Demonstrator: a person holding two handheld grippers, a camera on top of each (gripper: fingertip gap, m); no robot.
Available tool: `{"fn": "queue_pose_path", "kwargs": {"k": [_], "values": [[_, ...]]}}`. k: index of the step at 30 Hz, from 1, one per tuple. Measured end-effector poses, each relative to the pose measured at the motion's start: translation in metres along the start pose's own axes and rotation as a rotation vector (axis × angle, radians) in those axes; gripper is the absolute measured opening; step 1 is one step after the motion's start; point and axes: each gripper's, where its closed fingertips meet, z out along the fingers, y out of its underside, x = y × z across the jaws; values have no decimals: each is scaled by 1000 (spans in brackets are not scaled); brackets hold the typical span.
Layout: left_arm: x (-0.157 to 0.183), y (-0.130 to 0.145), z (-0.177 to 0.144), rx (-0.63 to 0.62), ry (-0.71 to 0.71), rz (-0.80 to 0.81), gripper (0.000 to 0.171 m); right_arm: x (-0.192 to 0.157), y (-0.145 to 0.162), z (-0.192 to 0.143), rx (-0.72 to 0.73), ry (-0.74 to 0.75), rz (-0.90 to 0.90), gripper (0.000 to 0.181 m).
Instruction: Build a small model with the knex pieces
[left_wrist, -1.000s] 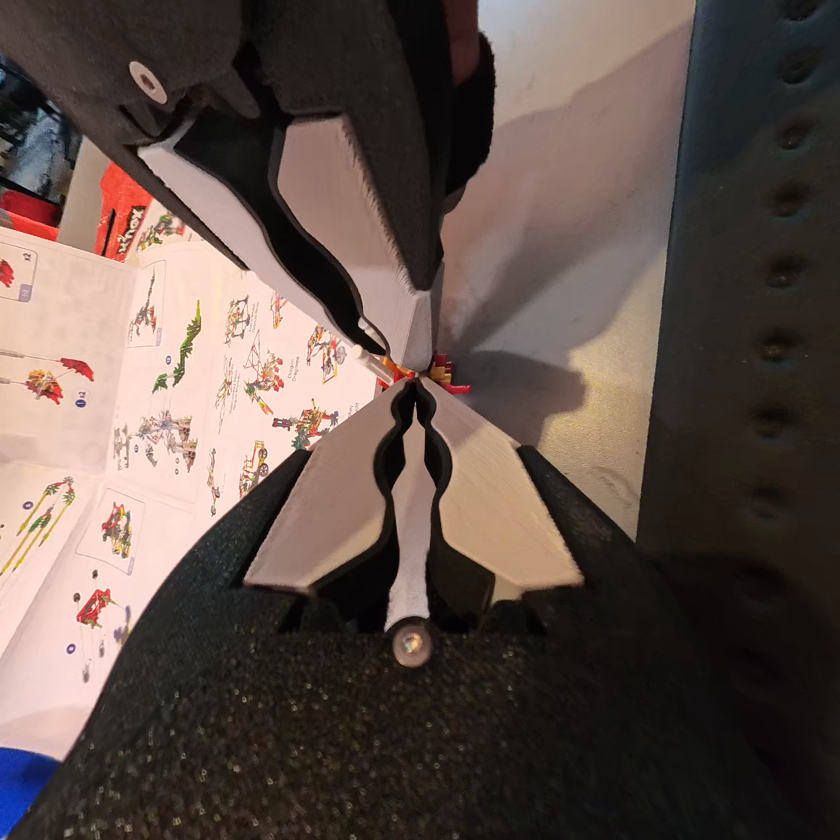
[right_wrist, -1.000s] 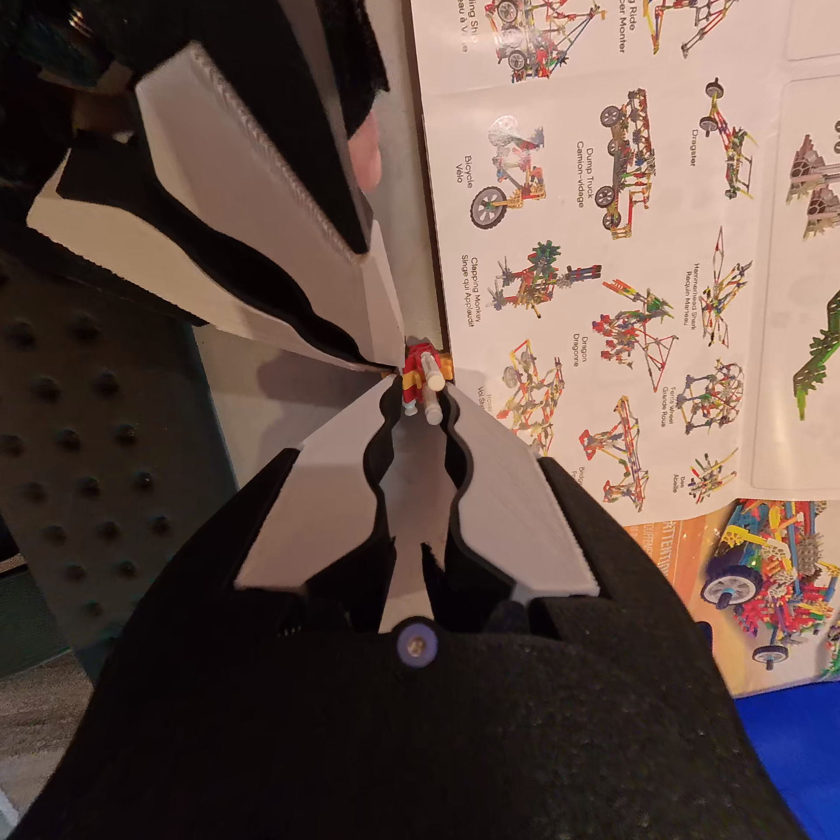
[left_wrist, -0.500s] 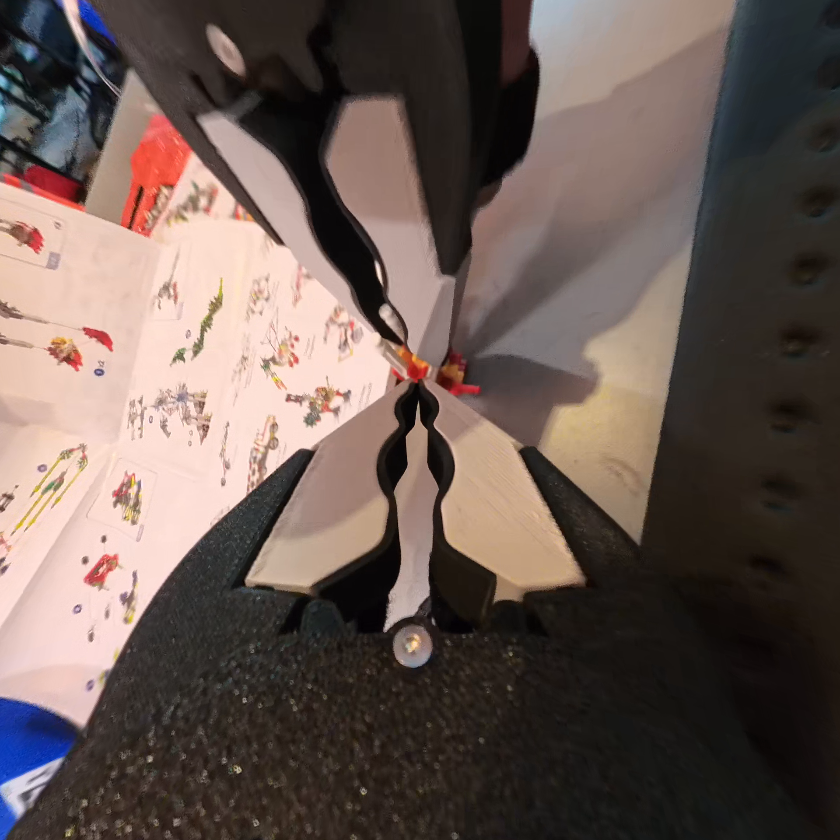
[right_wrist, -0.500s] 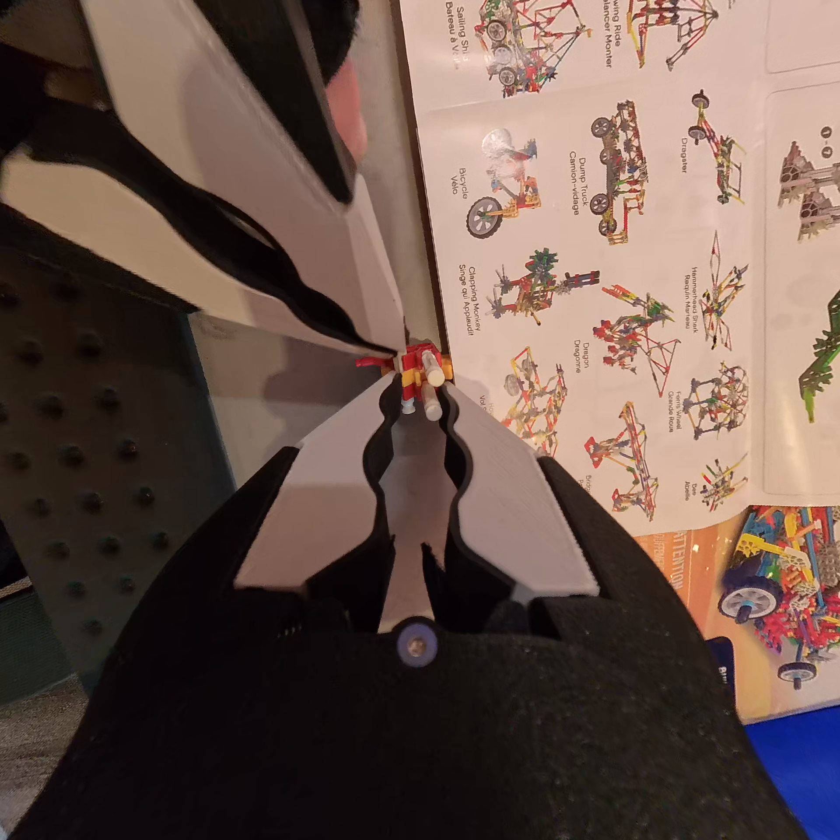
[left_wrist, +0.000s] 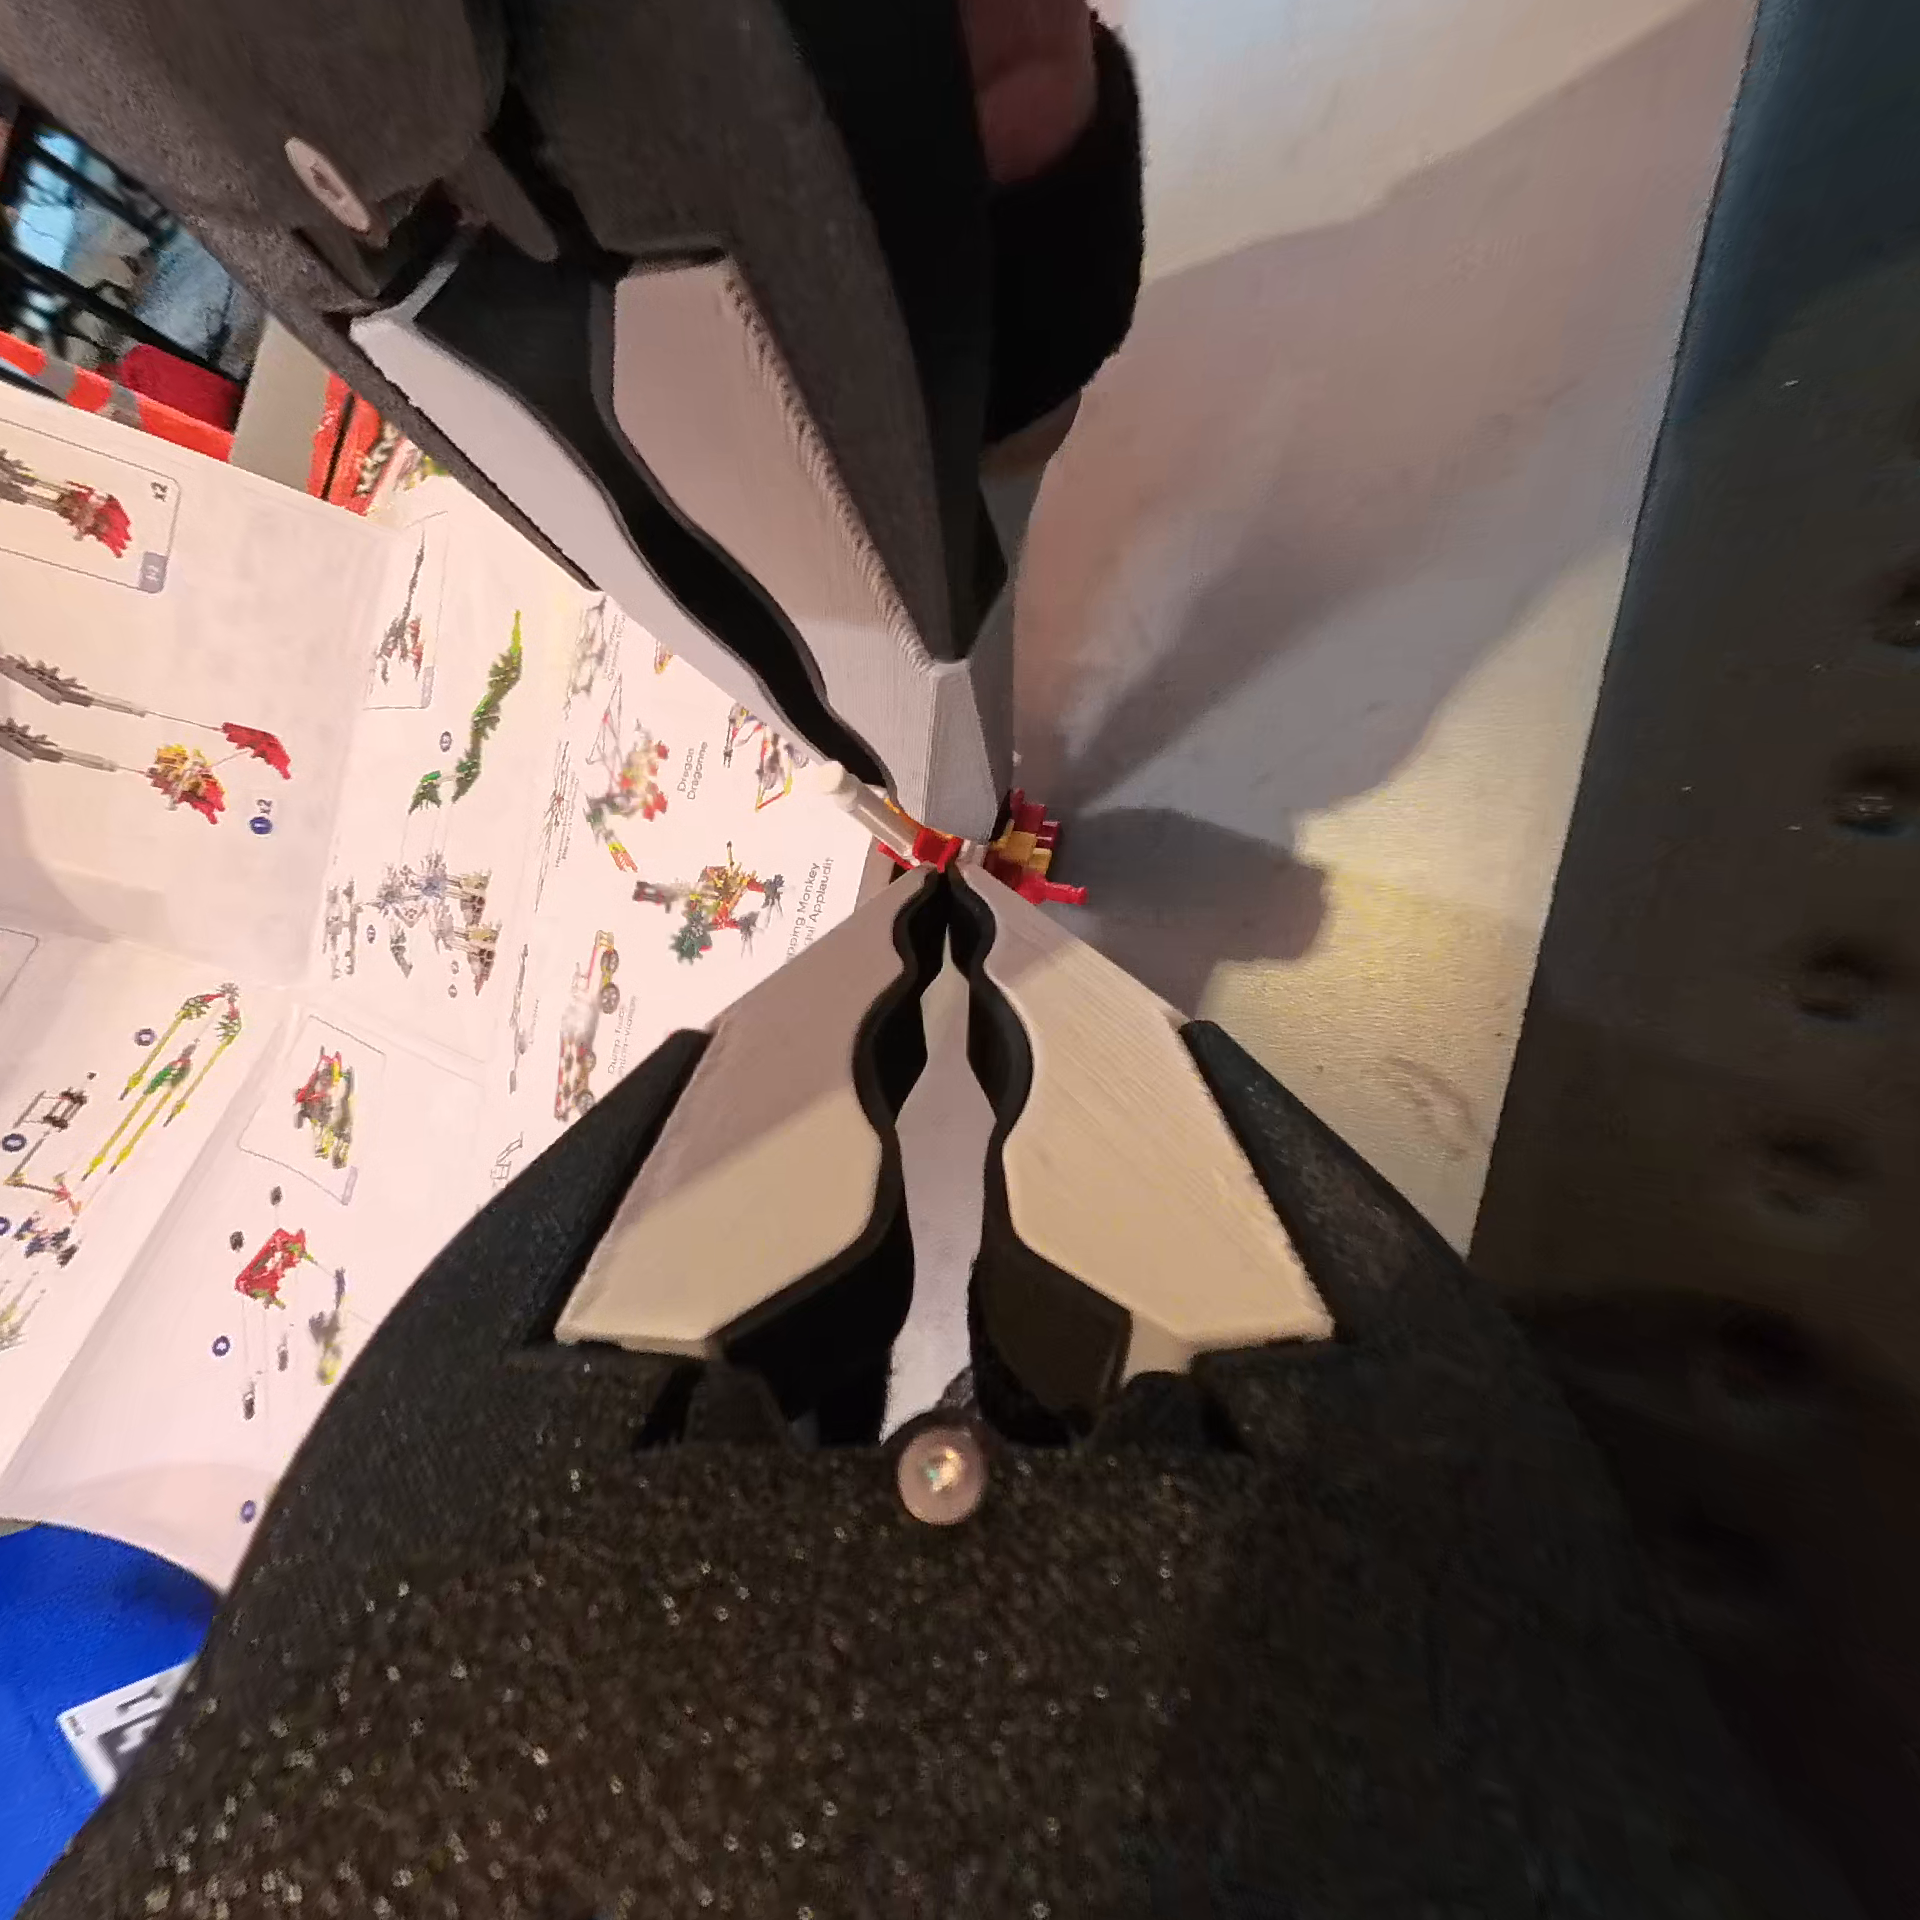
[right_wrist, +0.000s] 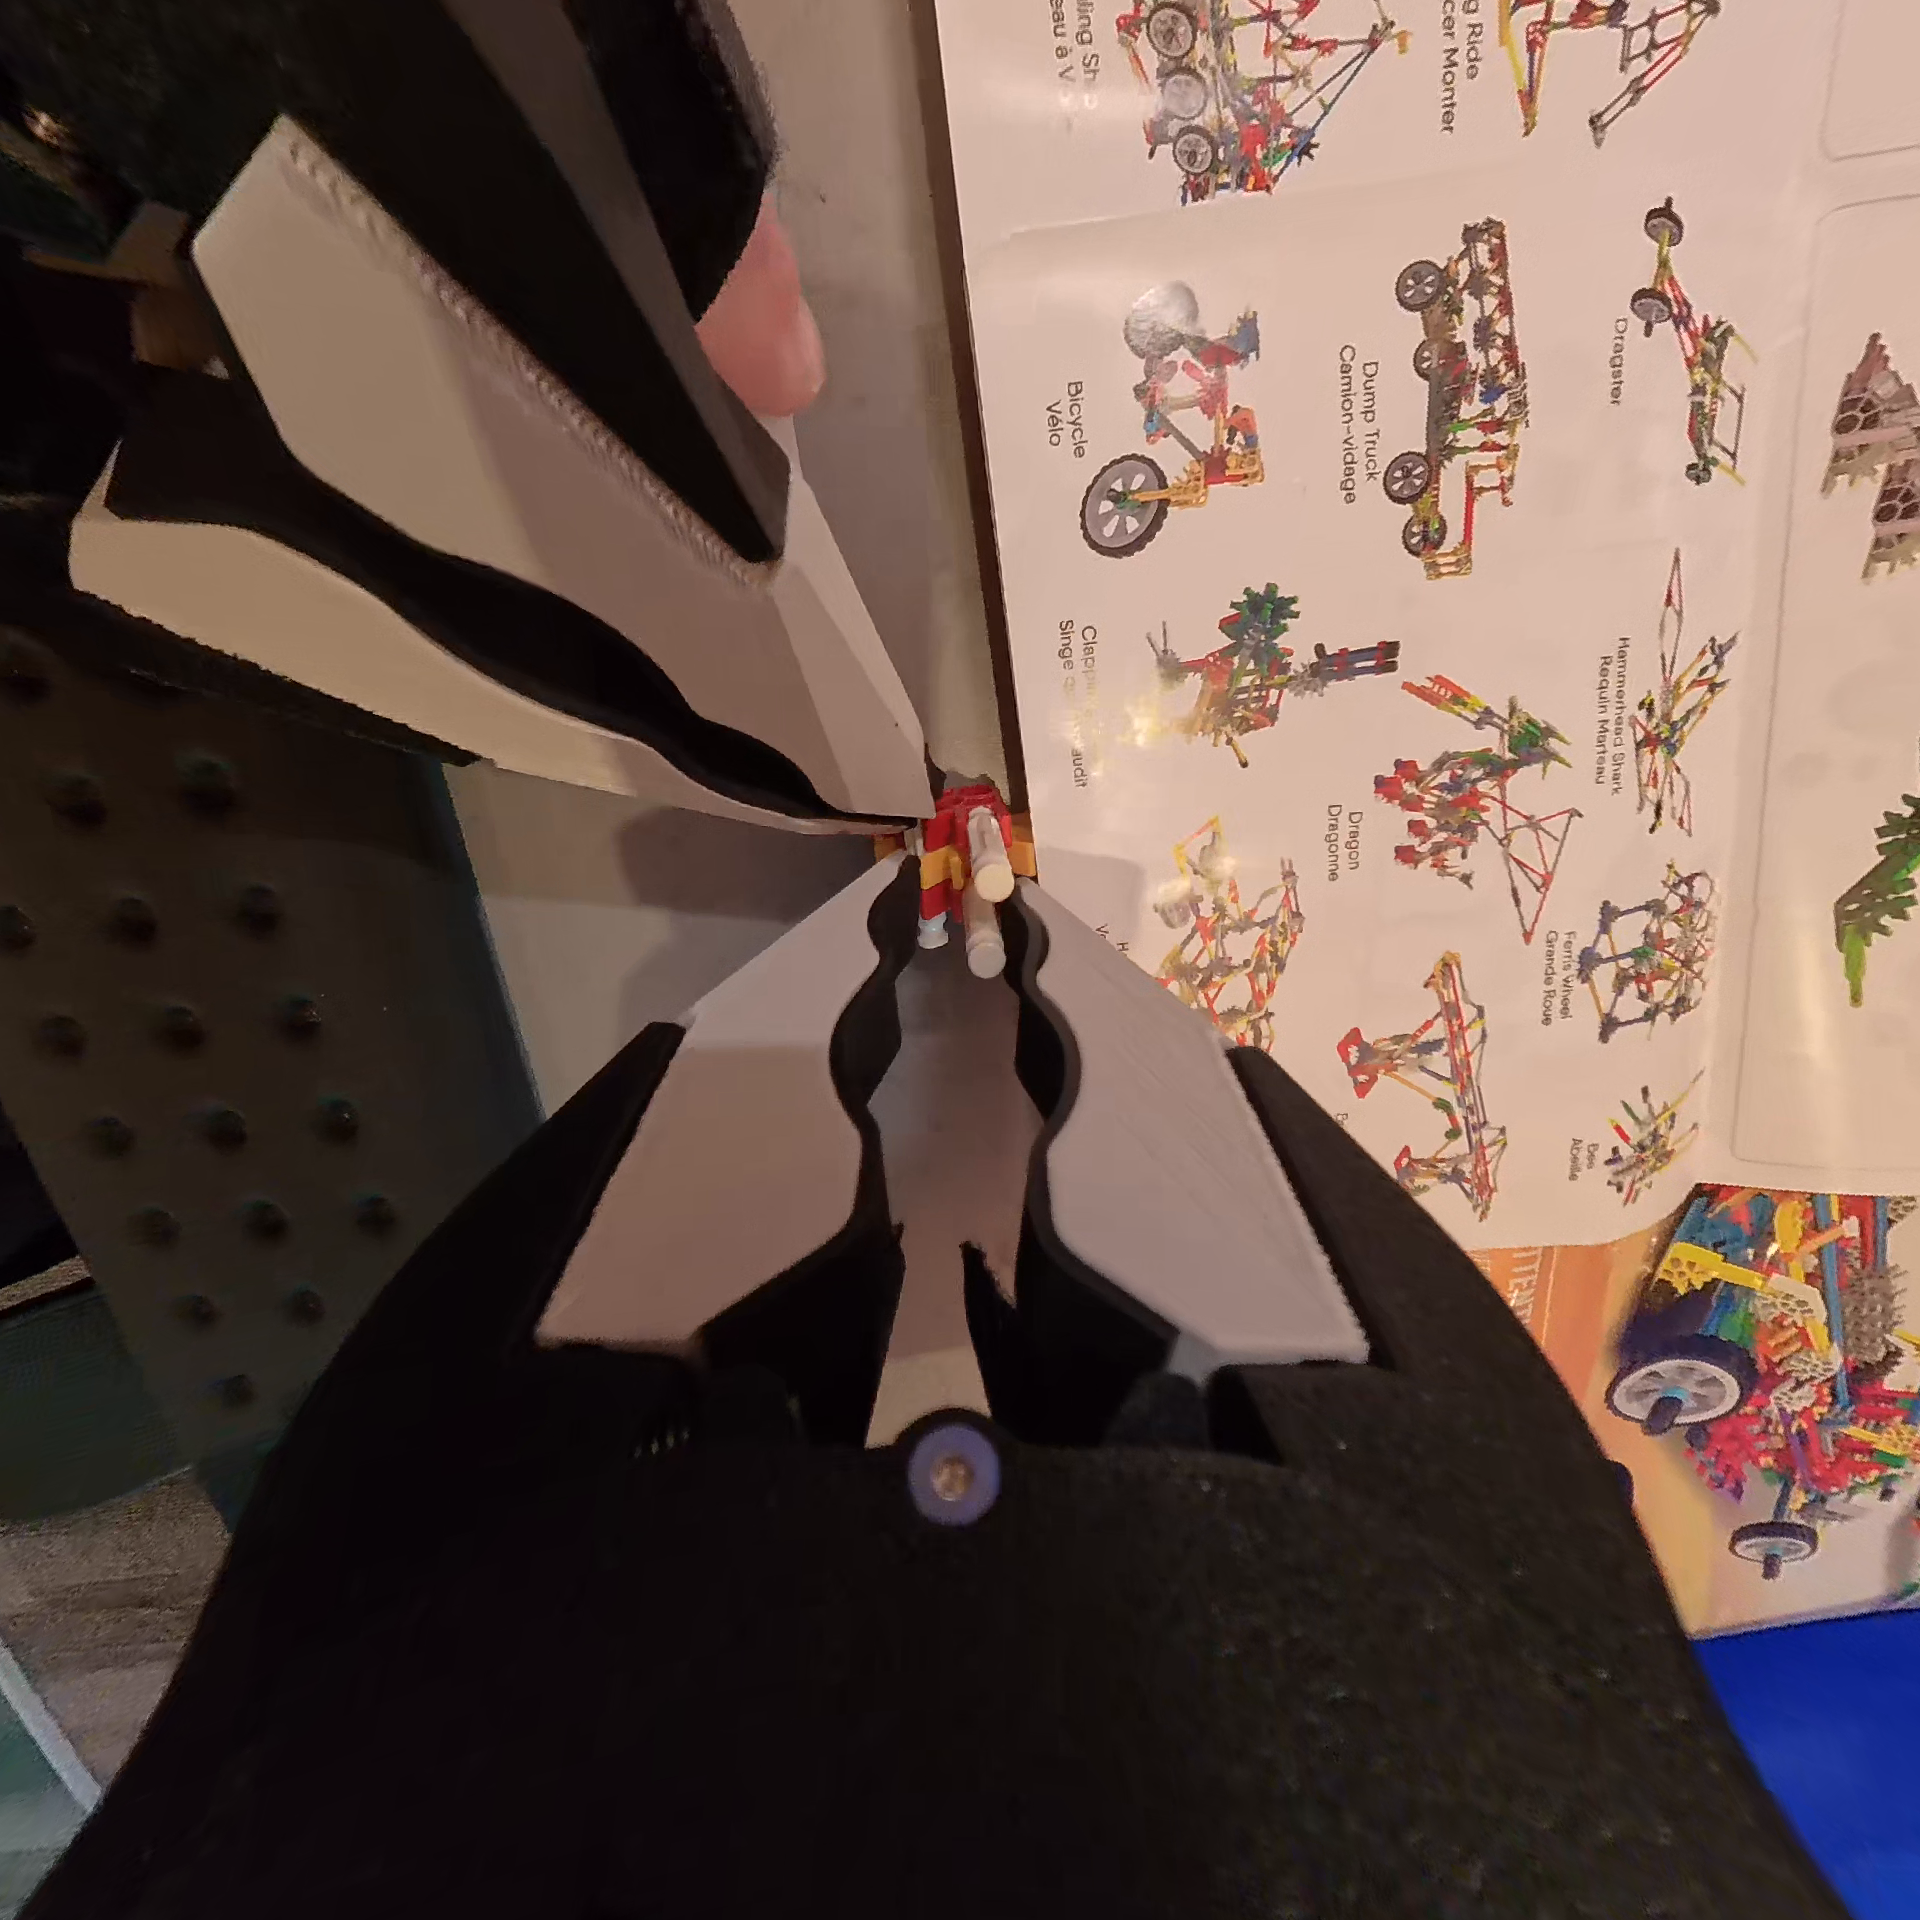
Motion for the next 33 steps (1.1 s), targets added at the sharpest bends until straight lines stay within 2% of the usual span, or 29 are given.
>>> {"fn": "queue_pose_path", "kwargs": {"k": [10, 18, 23, 29, 33], "values": [[0, 0, 0, -5, -30, 43, 0, -1, 0, 0, -39, 26, -15, 14], [23, -2, -18, 70, 72, 75, 0, -29, 1, -3, 39, 67, 13, 16], [26, -3, -16, 74, 80, 100, 0, -28, 2, -8, 118, 51, 14, 18], [25, -6, -14, 80, 75, 101, 0, -20, 7, -11, 174, 32, -27, 35], [23, -7, -13, 85, 61, 113, 0, -20, 10, -8, 212, -4, -6, 36]]}}
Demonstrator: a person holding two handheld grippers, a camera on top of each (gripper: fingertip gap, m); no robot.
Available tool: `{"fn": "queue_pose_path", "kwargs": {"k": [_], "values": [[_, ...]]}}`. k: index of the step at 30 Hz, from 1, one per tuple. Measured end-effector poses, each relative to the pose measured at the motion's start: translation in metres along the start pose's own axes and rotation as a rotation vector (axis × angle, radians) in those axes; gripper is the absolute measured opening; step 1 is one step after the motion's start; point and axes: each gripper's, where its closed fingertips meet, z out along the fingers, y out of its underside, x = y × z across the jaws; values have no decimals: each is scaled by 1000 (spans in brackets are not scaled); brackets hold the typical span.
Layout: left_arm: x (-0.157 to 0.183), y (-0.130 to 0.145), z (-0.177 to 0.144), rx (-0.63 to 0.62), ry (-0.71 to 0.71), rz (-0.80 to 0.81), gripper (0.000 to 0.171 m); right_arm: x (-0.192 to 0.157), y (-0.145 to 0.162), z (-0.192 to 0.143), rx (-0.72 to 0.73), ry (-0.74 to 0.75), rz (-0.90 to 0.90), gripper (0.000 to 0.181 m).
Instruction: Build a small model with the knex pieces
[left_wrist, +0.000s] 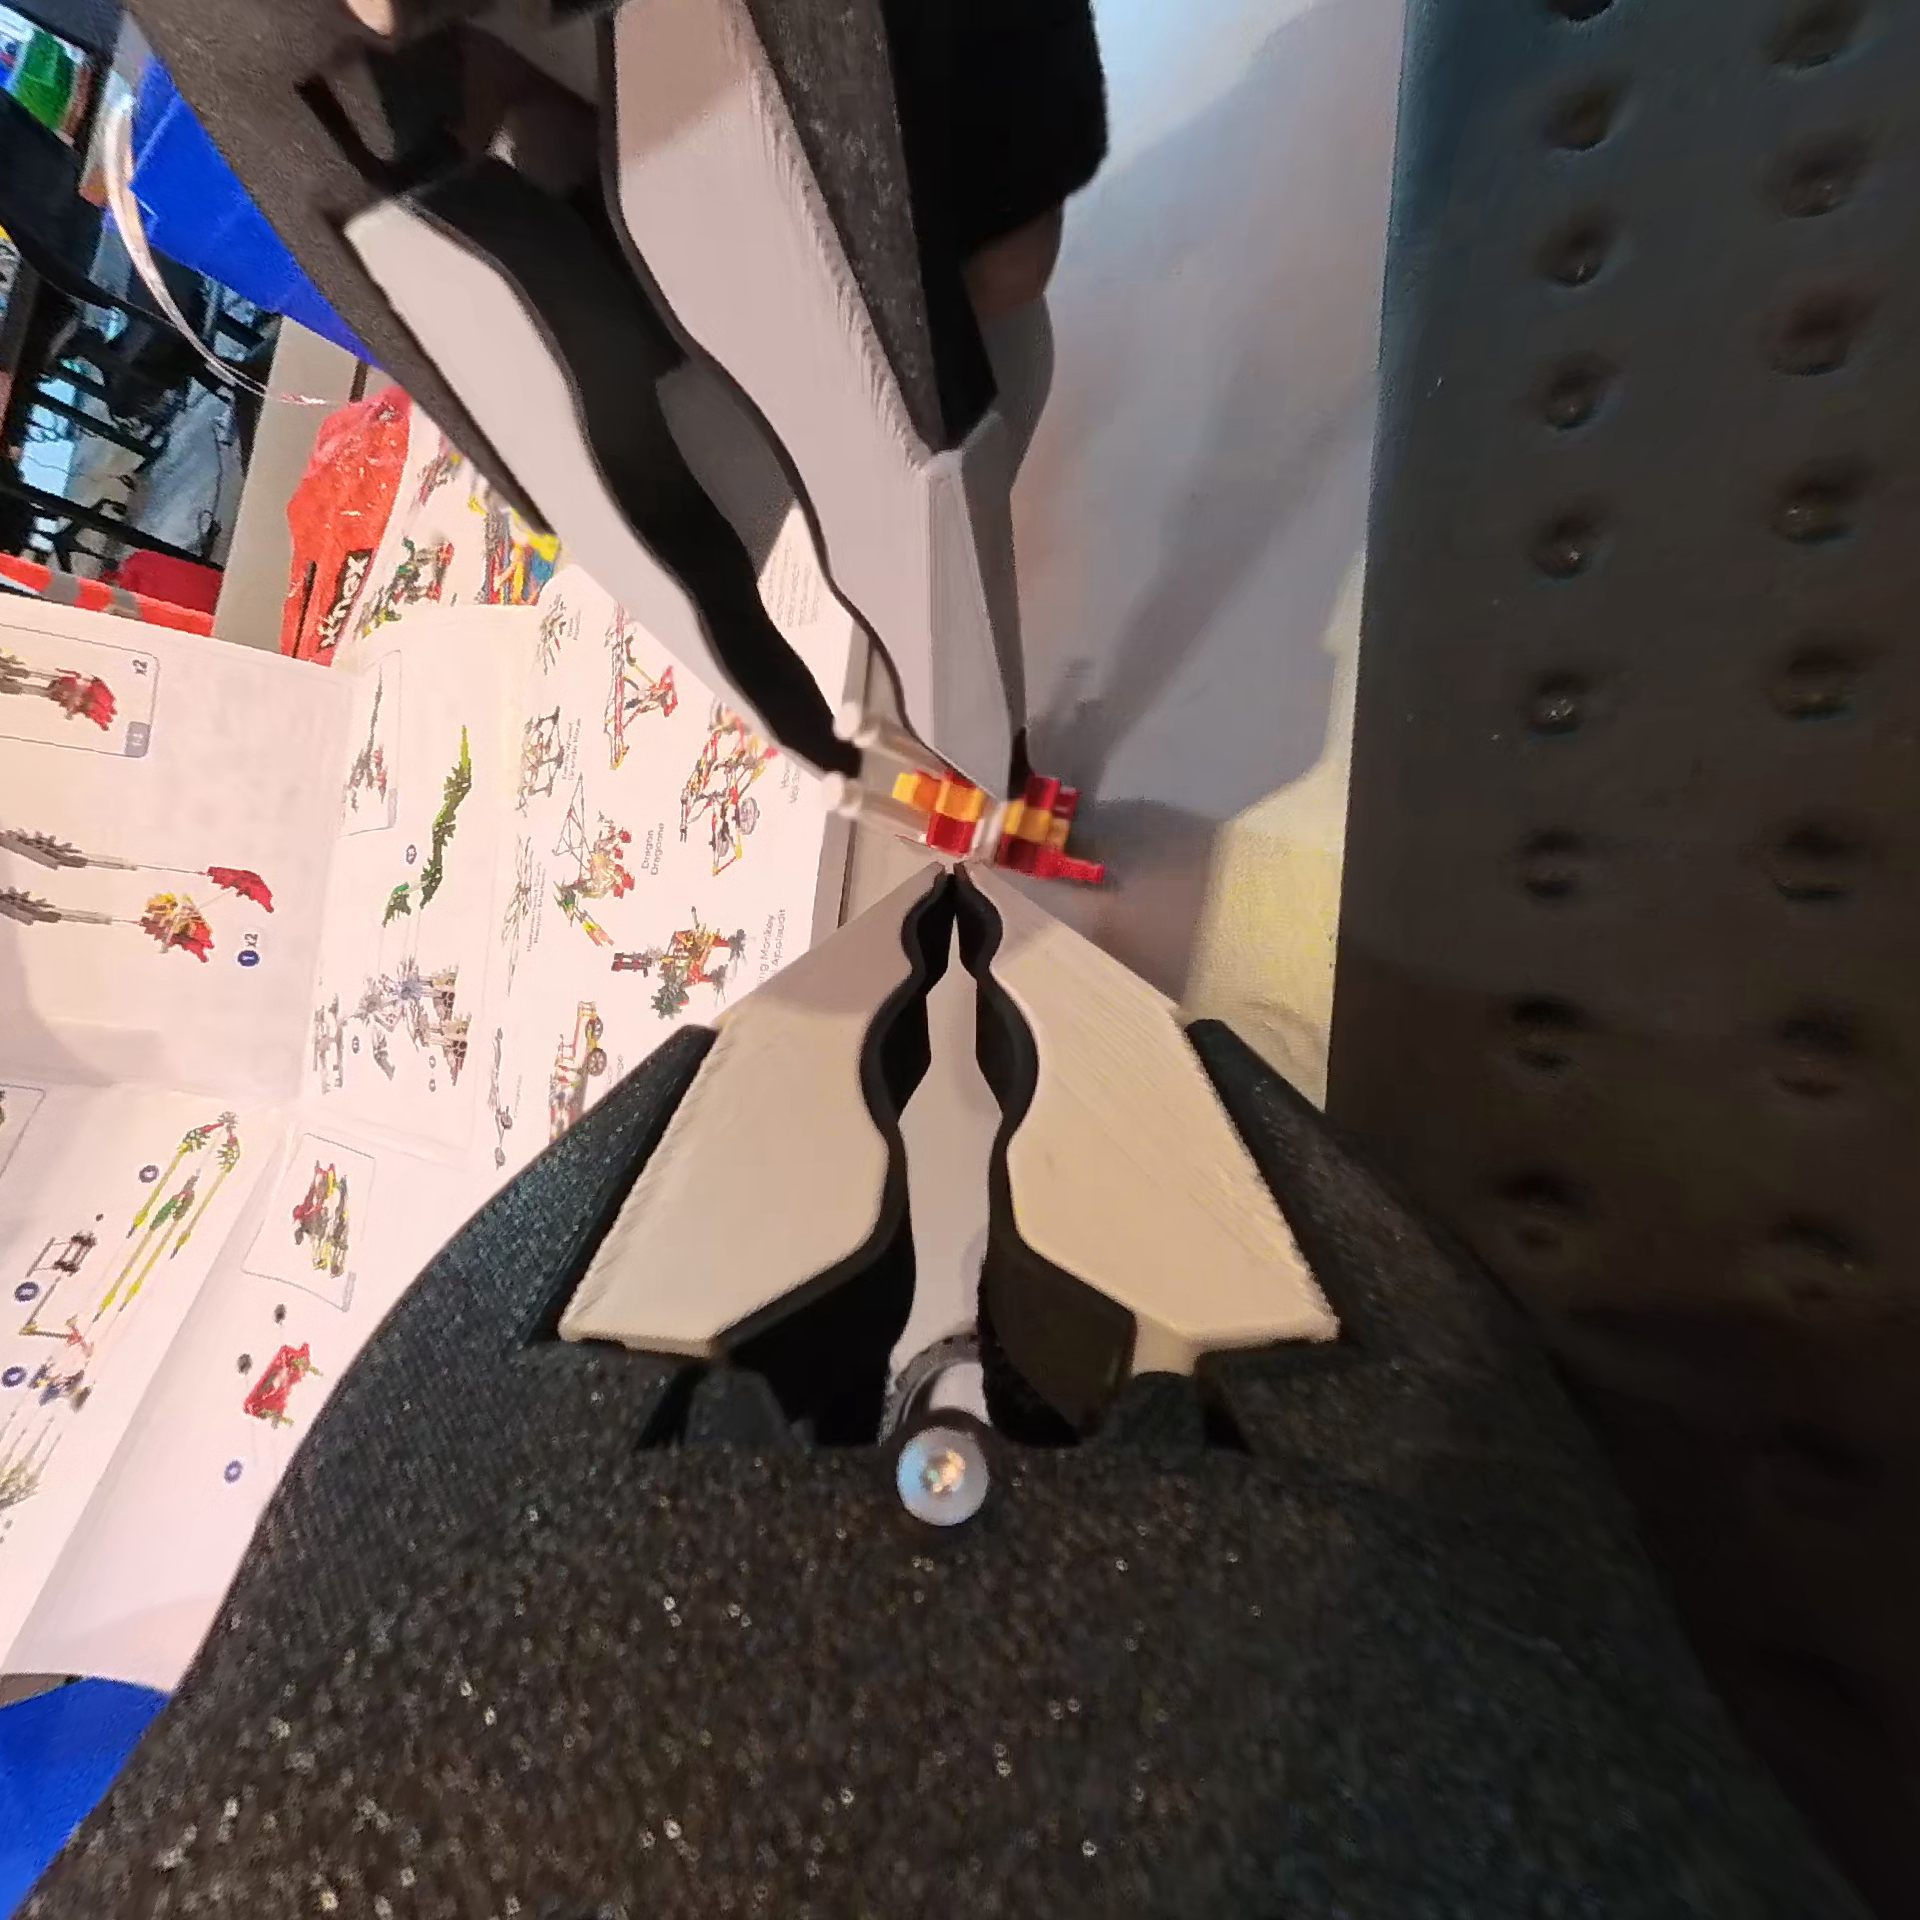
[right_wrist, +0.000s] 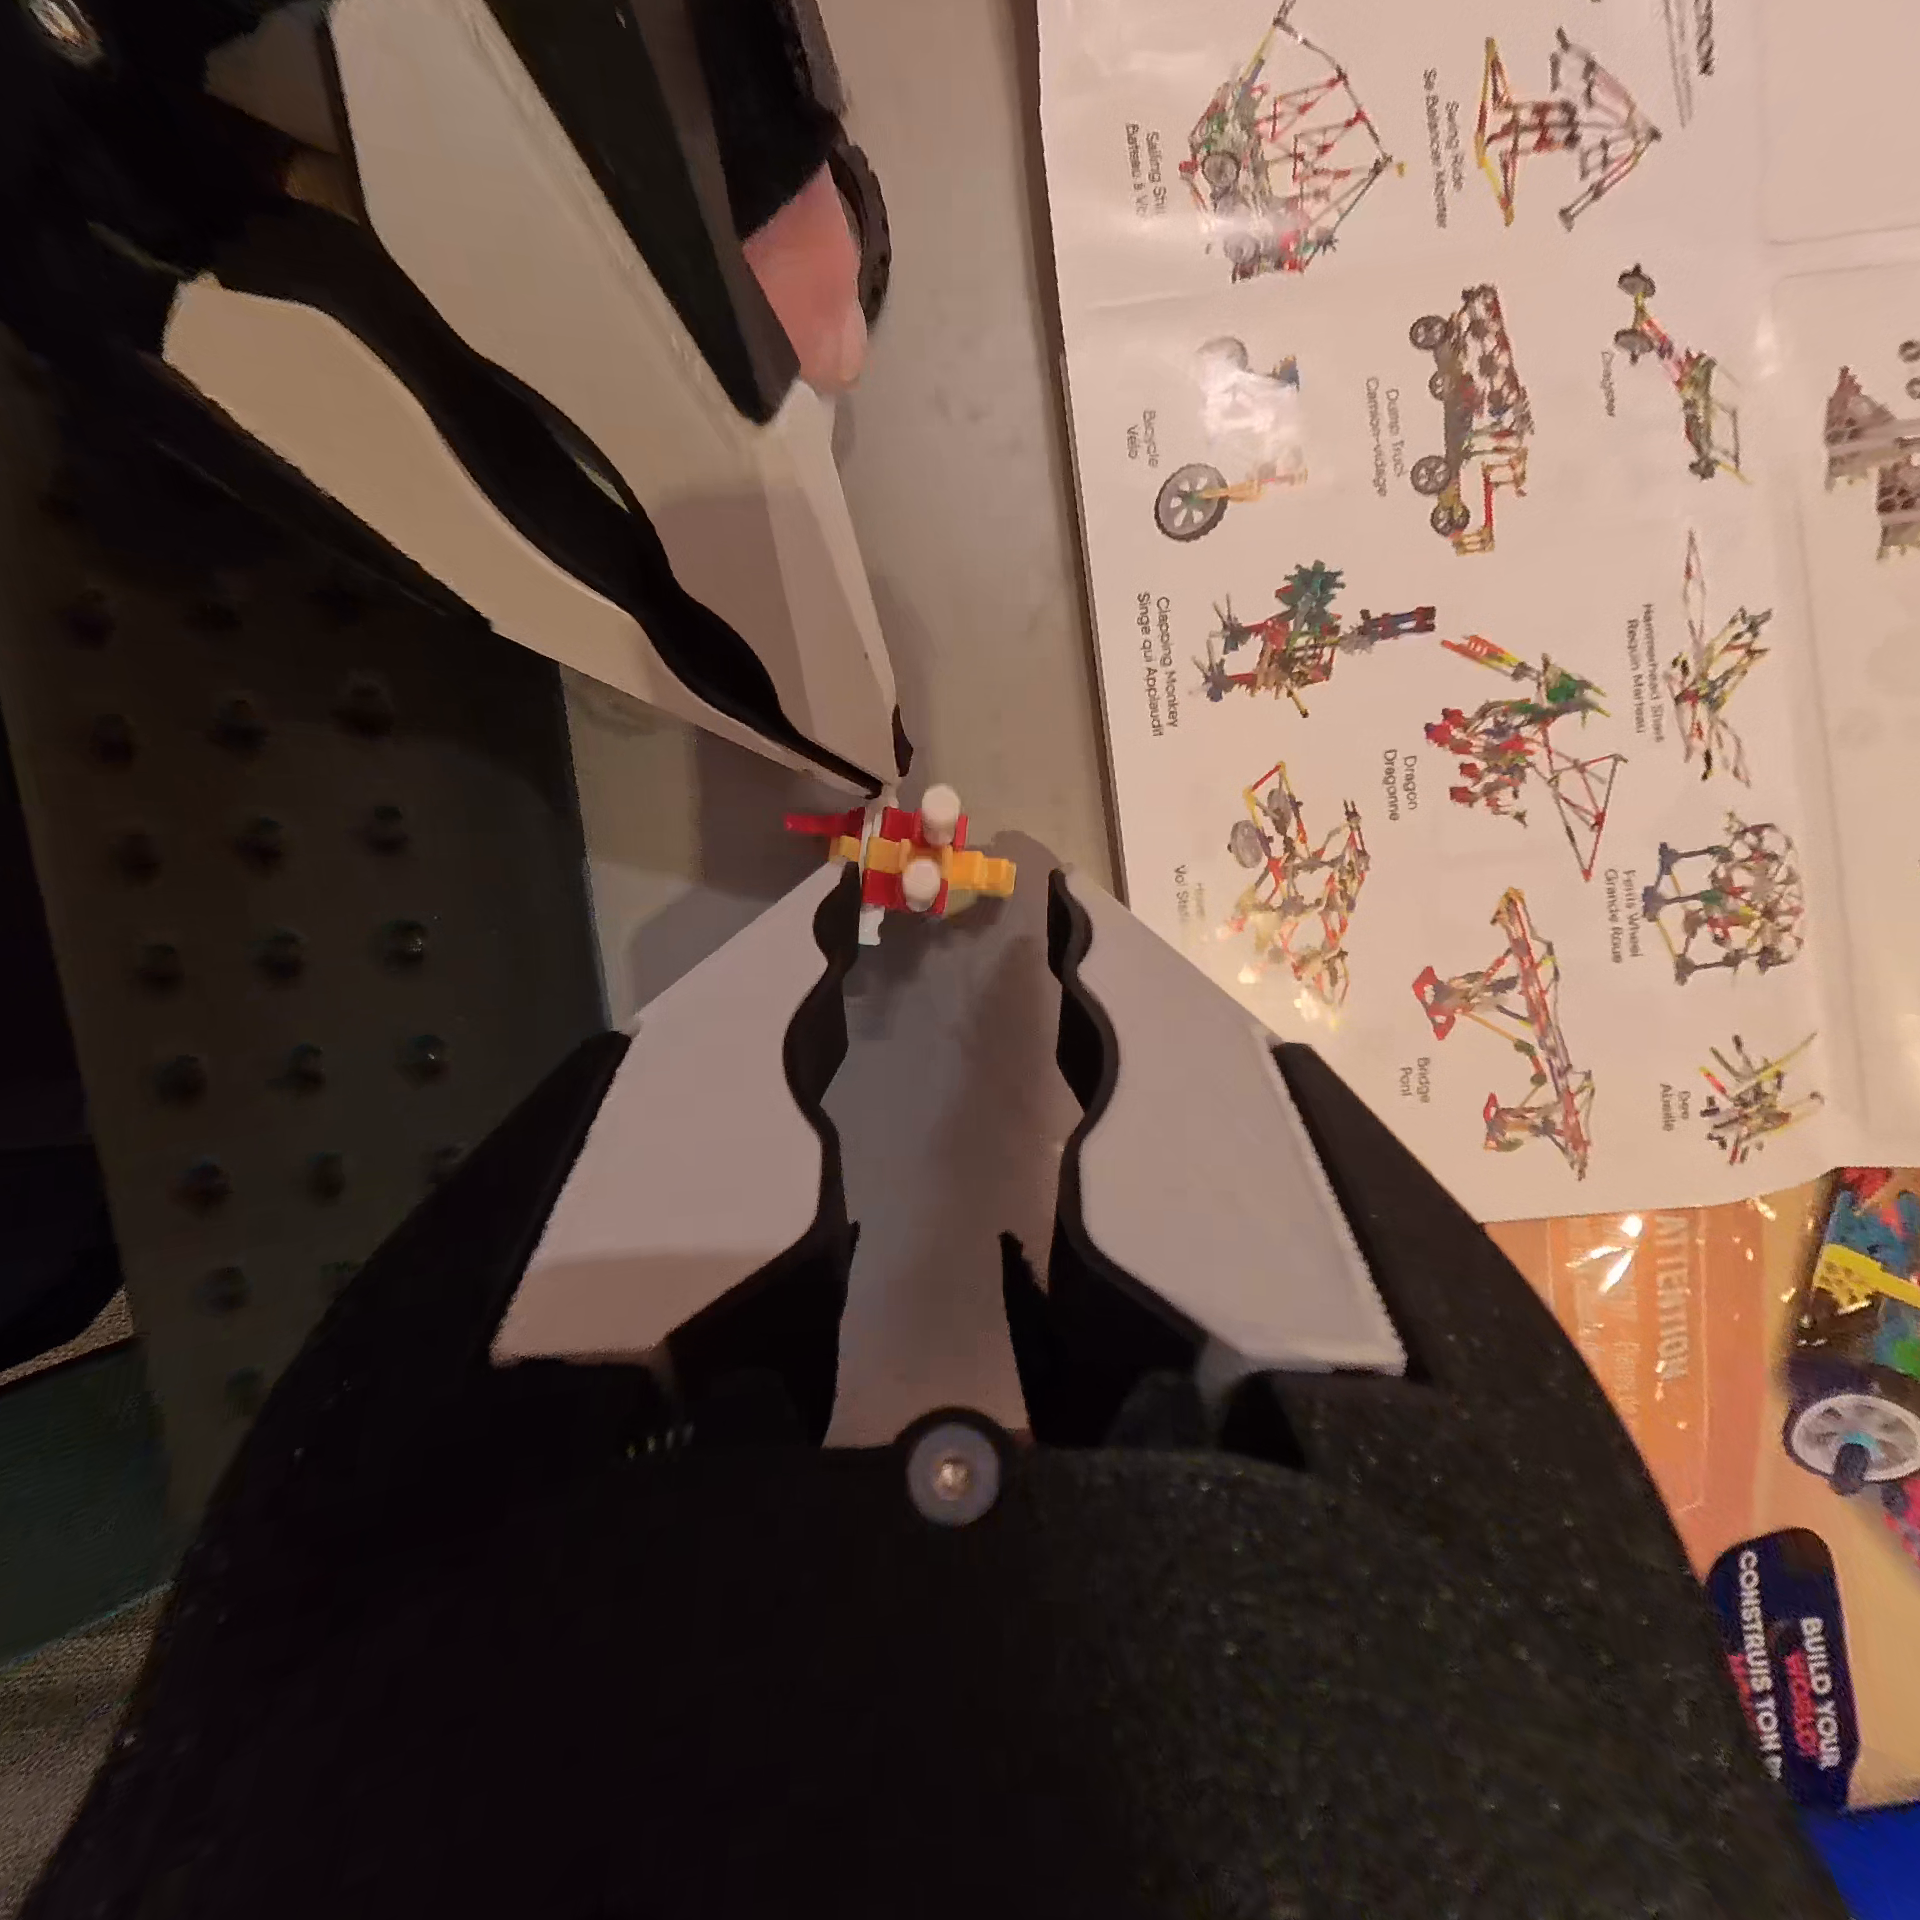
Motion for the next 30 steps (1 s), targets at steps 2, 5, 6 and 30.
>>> {"fn": "queue_pose_path", "kwargs": {"k": [2, 5, 6, 30], "values": [[0, -3, 0, 12, 3, -2, 0, -4, 1, 2, 22, -19, -11, 35], [-1, -3, 1, 12, -3, 6, 0, -8, 0, 3, 61, -46, 2, 30], [-1, -3, 1, 10, -4, 9, 0, -8, -1, 3, 73, -41, -4, 28], [-9, 8, -2, 14, 6, -133, 12, -10, 2, 0, 312, -58, 324, 24]]}}
